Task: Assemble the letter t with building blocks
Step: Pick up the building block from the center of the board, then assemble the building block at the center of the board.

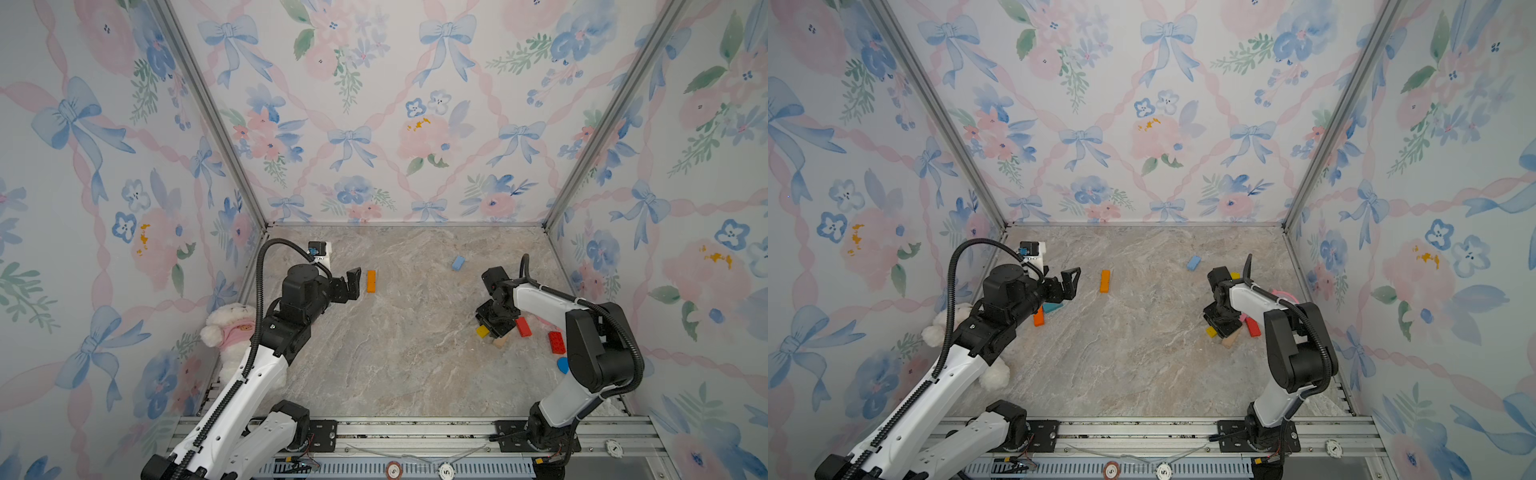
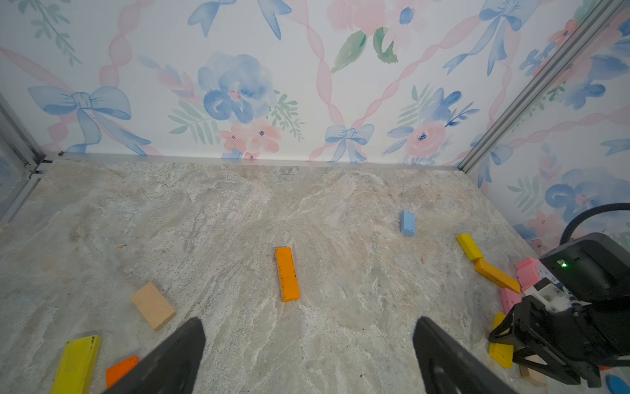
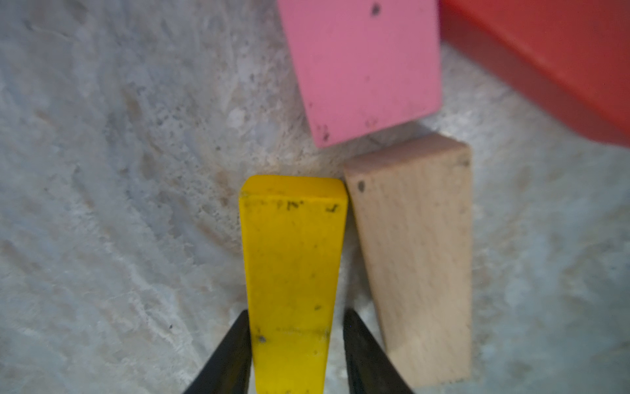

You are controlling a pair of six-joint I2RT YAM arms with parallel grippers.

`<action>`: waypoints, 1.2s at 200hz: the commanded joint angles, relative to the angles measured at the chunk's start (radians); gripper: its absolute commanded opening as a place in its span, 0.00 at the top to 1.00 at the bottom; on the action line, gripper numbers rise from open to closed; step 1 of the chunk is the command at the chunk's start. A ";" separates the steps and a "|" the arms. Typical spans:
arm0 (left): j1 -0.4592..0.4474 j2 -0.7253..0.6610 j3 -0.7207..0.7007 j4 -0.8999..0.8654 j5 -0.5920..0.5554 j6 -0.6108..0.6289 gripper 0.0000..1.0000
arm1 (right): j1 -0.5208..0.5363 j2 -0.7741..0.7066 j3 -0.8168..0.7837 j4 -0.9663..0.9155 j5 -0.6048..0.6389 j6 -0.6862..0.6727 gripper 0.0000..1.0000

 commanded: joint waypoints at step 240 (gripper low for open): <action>0.419 -0.014 -0.071 -0.165 0.153 -0.137 0.02 | 0.643 0.412 0.706 0.022 0.347 -1.793 0.96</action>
